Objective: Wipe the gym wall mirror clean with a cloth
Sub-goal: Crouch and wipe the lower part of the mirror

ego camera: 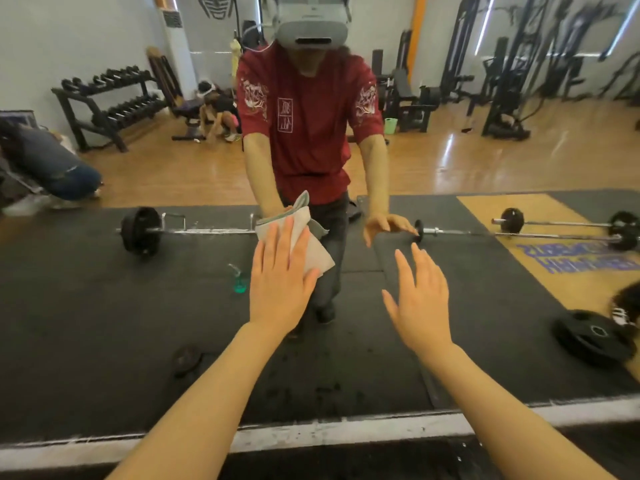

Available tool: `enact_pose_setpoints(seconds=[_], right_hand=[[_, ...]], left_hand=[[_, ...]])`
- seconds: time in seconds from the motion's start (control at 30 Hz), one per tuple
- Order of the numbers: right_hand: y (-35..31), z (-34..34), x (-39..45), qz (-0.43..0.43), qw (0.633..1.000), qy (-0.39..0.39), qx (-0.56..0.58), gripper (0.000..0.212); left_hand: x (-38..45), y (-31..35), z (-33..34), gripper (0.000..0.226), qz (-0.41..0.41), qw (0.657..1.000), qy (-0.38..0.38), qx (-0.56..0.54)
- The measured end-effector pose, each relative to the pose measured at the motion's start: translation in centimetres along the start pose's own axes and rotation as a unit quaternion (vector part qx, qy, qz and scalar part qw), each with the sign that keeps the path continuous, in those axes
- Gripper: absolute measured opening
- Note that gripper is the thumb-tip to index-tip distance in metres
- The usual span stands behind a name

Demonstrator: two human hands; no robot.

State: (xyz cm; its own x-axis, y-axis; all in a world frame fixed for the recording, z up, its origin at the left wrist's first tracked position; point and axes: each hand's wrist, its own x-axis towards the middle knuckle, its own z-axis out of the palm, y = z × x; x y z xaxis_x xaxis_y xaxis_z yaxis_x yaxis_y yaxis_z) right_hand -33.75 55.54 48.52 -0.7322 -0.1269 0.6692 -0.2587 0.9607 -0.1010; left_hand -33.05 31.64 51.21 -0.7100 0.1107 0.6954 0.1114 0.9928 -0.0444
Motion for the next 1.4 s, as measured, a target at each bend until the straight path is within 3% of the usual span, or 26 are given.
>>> enact_pose_setpoints(seconds=[0.13, 0.63, 0.9, 1.07, 1.23, 1.4], right_hand=[[0.5, 3.9, -0.1, -0.004, 0.999, 0.044, -0.007, 0.068], [1.4, 14.1, 0.1, -0.048, 0.963, 0.266, -0.001, 0.077], [4.2, 12.4, 0.1, -0.094, 0.960, 0.262, 0.024, 0.065], [8.3, 12.2, -0.1, 0.015, 0.970, 0.238, 0.038, 0.075], [8.8, 12.5, 0.0, 0.009, 0.970, 0.241, 0.027, 0.071], [8.9, 12.6, 0.0, 0.003, 0.967, 0.248, 0.054, 0.066]], left_hand=[[-0.6, -0.8, 3.6, 0.080, 0.025, 0.998, 0.054, -0.008], [1.0, -2.8, 9.6, 0.070, 0.069, 0.965, 0.240, 0.081], [1.4, -3.1, 10.4, 0.069, 0.066, 0.967, 0.230, 0.092], [1.4, -2.9, 9.9, 0.071, 0.065, 0.969, 0.224, 0.084], [5.3, -2.4, 6.9, 0.073, 0.098, 0.965, 0.232, 0.072], [10.5, 3.0, 3.1, 0.069, 0.114, 0.957, 0.258, 0.071]])
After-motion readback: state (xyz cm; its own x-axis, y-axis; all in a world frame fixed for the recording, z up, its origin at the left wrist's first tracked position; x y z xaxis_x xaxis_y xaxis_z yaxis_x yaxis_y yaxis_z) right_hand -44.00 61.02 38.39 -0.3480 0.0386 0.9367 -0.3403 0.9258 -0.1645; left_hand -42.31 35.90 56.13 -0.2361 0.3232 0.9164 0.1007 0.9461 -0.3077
